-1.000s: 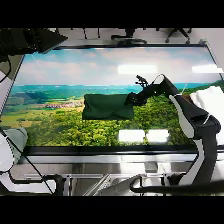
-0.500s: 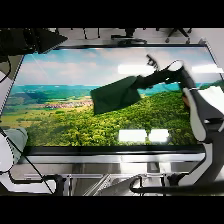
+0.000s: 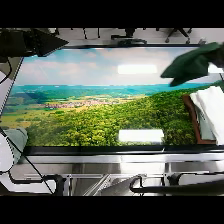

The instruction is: Fold the shirts.

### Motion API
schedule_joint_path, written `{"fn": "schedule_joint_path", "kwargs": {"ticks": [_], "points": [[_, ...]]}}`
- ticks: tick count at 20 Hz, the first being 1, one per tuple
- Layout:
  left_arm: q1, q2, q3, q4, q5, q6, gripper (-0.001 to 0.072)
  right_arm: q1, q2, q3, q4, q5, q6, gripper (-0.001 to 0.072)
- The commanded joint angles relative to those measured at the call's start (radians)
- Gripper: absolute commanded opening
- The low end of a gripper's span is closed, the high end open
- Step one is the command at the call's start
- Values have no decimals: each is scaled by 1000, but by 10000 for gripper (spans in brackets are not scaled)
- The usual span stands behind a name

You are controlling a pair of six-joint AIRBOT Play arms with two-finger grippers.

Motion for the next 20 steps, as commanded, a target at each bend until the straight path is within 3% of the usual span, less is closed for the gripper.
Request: {"fn": "schedule_joint_path", "kwargs": {"ticks": [1,9,11,16,19,20], "points": [[0,0,0,0,-17,-5,17,-240,34,2,-16,119,114,20],[0,0,0,0,-18,-5,17,-357,64,-10,-655,473,319,20],[0,0,0,1,-18,-5,17,-357,65,-44,-742,541,353,20],[0,0,0,1,-18,-4,17,-357,93,-257,-826,528,352,33],[0,0,0,1,-18,-4,17,-356,87,-372,-826,478,337,361],[0,0,0,1,-18,-4,17,-356,78,-386,-838,469,312,374]]}}
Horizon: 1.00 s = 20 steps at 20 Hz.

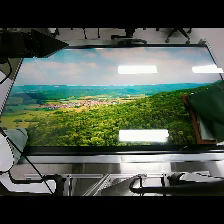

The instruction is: Fold the shirts.

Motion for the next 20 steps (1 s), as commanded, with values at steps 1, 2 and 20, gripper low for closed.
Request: {"fn": "schedule_joint_path", "kwargs": {"ticks": [1,2,20], "points": [[0,-1,0,2,0,2,17,0,-18,-82,-64,-22,-43,374],[0,-1,0,2,0,2,17,0,-23,-79,-90,-19,-49,375],[4,367,-616,346,106,60,12,823,288,-365,368,-514,-323,20]]}}
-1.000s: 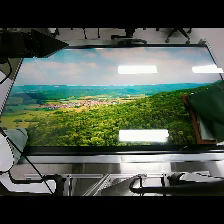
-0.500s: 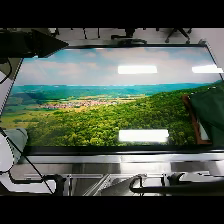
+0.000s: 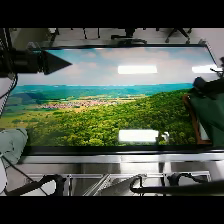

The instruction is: Fold the shirts.

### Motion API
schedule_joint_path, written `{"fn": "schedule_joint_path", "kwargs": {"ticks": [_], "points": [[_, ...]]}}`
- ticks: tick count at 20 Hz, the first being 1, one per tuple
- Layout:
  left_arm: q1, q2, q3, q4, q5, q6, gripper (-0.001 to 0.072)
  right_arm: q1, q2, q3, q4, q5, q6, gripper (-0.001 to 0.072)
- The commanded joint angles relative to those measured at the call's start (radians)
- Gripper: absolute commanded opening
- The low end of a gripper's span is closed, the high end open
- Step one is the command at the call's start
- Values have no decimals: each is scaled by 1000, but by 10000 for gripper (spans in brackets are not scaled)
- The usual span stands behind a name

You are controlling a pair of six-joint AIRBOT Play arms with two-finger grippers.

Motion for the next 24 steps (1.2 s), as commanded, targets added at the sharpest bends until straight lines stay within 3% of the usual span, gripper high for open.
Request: {"fn": "schedule_joint_path", "kwargs": {"ticks": [1,5,9,24], "points": [[3,183,-332,122,63,30,12,208,158,-220,7,-82,-30,21],[-4,349,-647,124,168,68,12,352,278,-378,7,-136,-13,21],[-3,456,-805,124,190,82,13,409,291,-407,11,-135,-15,21],[-4,678,-870,124,243,77,18,414,291,-407,14,-127,-14,20]]}}
